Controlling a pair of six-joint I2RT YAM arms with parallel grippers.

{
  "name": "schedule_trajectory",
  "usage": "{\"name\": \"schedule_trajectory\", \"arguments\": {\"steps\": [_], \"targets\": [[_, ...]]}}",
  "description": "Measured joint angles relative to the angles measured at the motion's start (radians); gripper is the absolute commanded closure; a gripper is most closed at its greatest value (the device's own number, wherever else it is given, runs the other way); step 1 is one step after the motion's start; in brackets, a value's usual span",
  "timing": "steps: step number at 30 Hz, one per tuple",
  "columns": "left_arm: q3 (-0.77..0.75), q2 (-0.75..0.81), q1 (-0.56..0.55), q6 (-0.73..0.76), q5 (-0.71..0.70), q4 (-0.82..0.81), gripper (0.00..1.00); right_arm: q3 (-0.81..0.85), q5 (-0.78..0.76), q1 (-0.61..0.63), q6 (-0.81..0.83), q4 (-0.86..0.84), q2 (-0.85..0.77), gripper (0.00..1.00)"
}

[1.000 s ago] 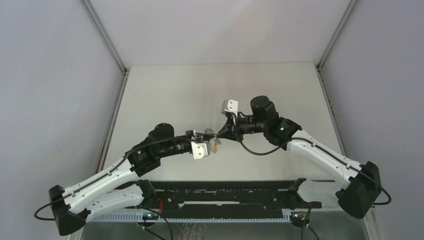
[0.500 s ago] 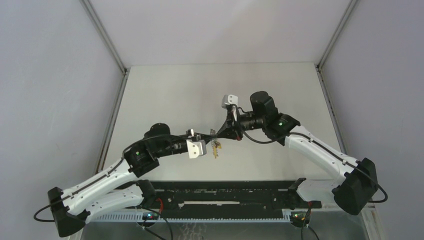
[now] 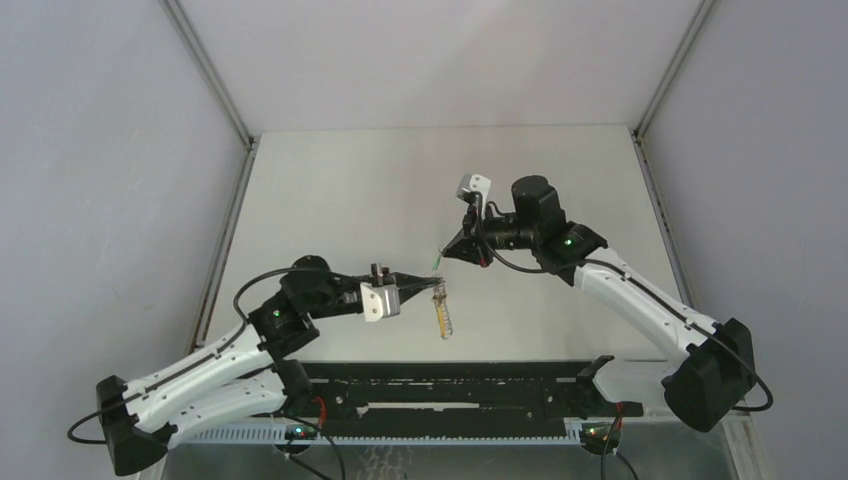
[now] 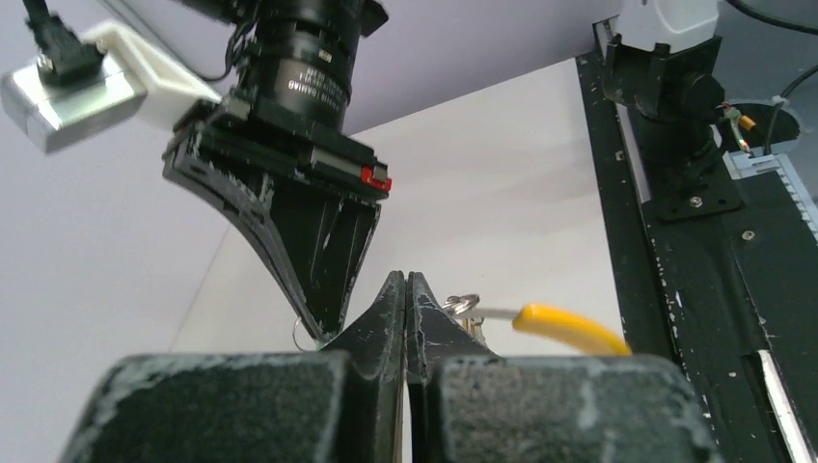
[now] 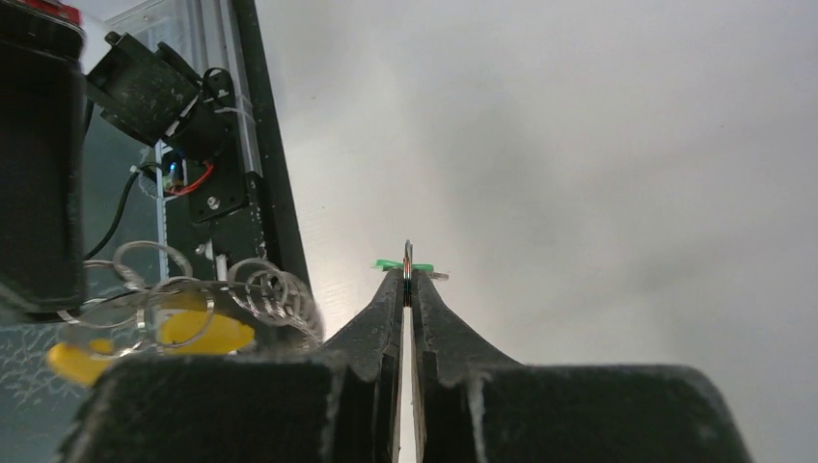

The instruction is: Put the keys on the keyring

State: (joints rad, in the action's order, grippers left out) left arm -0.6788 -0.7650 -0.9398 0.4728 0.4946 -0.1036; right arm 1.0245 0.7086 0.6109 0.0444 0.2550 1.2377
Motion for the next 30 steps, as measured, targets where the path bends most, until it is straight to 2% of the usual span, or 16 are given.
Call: {"name": "schedule_trajectory", "arguments": {"steps": [8, 14, 22, 30], "targets": [[0.203, -0.006, 0.0, -0.146, -0.102, -0.312, 1.0, -0.043, -0.114, 0.0, 0.019, 0.034, -0.055, 1.0], [0.328, -0.048, 0.006, -0.234, -0.18, -0.557, 1.0, -0.084, -0.273, 0.008, 0.021, 0.118, -0.043, 1.0], [0.552, -0.114, 0.053, -0.36, -0.256, -0.932, 1.0, -0.089, -0.462, 0.032, -0.019, 0.217, 0.097, 1.0], [0.614, -0.191, 0.13, -0.444, -0.264, -1.148, 1.0, -0.063, -0.589, 0.039, -0.05, 0.264, 0.327, 1.0]]}}
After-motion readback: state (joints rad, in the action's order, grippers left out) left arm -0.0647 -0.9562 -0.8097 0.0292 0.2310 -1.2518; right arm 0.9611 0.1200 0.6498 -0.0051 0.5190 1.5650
